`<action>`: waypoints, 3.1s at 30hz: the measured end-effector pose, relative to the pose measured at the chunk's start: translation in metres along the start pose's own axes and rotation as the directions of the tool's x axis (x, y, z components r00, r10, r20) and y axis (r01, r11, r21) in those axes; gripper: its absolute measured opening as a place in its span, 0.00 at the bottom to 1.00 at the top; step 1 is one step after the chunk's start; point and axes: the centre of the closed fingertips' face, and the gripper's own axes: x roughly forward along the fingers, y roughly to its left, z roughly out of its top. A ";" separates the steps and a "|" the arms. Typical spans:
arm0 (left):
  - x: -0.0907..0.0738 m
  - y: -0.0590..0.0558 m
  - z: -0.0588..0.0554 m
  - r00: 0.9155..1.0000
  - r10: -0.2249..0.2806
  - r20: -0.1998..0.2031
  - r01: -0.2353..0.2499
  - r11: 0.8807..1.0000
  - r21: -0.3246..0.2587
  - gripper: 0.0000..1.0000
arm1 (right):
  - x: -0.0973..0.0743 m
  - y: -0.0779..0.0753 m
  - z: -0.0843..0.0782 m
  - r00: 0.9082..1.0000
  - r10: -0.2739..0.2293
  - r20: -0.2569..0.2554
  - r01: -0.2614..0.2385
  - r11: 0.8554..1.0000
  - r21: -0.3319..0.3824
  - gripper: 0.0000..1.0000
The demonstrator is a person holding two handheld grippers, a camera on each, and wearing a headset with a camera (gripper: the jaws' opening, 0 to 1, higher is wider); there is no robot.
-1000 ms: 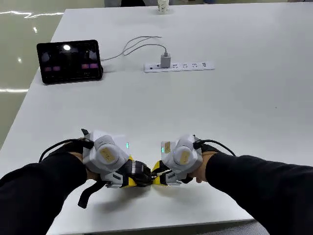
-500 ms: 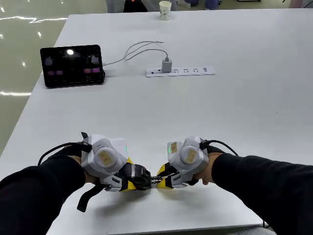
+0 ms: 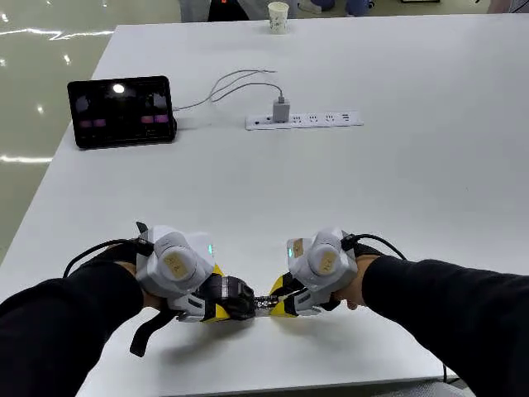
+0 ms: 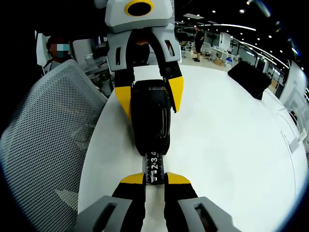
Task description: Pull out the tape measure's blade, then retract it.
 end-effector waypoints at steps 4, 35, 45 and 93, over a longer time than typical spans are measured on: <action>0.000 0.000 0.000 1.000 0.001 -0.001 -0.001 1.000 -0.002 0.29 | -0.002 0.000 -0.002 1.000 -0.002 -0.004 0.002 1.000 -0.004 0.10; 0.000 0.000 0.000 1.000 0.005 0.005 -0.005 1.000 -0.007 0.29 | -0.018 -0.001 -0.022 0.999 -0.013 -0.030 0.013 1.000 0.017 0.11; 0.000 0.000 0.000 1.000 0.008 0.009 -0.008 1.000 -0.007 0.29 | -0.022 -0.001 -0.027 0.999 -0.020 -0.038 0.020 1.000 0.011 0.11; 0.000 0.000 0.000 1.000 0.008 0.009 -0.008 1.000 -0.009 0.29 | -0.041 -0.002 -0.051 0.998 -0.038 -0.055 0.039 0.999 0.019 0.10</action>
